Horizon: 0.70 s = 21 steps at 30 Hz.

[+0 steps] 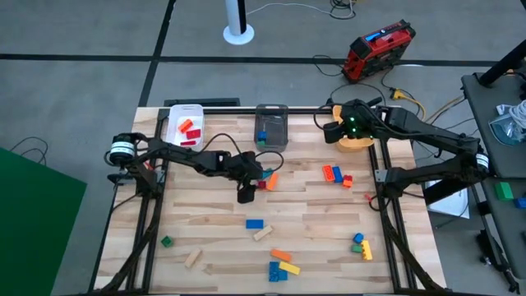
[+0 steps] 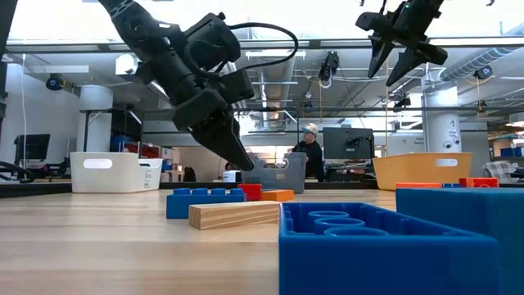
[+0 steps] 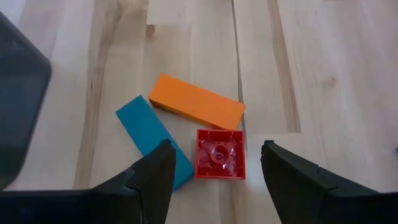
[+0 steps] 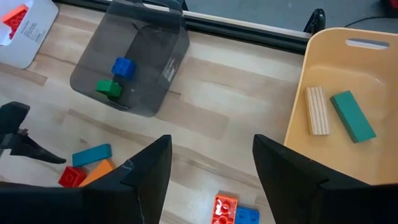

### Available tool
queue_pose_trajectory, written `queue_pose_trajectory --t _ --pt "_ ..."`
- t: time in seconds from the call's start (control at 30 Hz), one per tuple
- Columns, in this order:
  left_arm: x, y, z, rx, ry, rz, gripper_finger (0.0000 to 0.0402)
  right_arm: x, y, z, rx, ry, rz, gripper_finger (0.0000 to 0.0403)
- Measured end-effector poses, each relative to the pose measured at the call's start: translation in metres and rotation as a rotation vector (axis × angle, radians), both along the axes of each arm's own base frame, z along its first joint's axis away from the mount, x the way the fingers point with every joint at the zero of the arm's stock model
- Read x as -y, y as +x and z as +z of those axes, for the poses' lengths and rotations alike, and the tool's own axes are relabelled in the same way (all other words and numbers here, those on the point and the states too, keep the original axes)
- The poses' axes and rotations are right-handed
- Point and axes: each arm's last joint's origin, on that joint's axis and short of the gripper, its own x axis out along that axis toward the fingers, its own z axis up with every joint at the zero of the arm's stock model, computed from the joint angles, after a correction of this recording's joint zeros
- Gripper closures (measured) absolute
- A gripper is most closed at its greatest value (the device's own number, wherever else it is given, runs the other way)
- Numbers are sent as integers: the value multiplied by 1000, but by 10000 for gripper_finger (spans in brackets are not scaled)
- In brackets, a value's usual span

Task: Sort blocks by size
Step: Put the left small red game piece into the black bin

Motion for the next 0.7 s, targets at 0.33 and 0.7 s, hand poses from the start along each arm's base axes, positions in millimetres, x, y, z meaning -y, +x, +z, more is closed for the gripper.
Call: queue_pose_trajectory --t 0.33,0.7 --pt "0 4 -20 19 -6 4 189 0 0 0 -4 2 0 188" --pt "6 8 -33 -8 -16 0 192 0 0 0 -2 3 -2 188"
